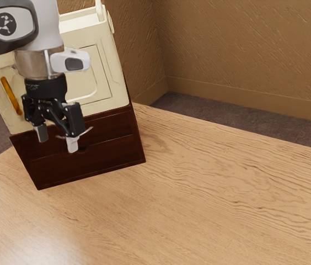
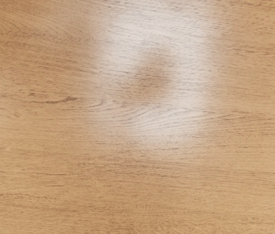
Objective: Pull the drawer handle with one arm to open the drawer
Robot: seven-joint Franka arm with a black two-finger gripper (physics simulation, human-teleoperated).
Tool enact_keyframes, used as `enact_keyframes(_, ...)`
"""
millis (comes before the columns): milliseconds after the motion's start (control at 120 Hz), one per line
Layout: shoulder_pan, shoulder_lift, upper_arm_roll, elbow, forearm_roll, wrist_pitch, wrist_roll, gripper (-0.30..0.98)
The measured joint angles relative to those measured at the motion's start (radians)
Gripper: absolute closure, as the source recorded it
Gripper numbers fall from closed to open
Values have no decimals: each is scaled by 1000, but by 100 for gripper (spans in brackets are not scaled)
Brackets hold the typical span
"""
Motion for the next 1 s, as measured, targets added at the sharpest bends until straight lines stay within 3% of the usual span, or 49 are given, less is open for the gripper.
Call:
enact_keyframes(258, 0, -2, 0, 2, 1, 182, 5, 0)
enact_keyframes(367, -3, -9, -3, 189, 4, 171, 6, 0)
enact_keyframes(475, -7, 0, 14, 233, 12, 176, 14, 0)
enact_keyframes(675, 86, 19, 45, 216, 26, 285, 188, 0)
enact_keyframes(1000, 85, 46, 78, 200, 29, 347, 390, 0)
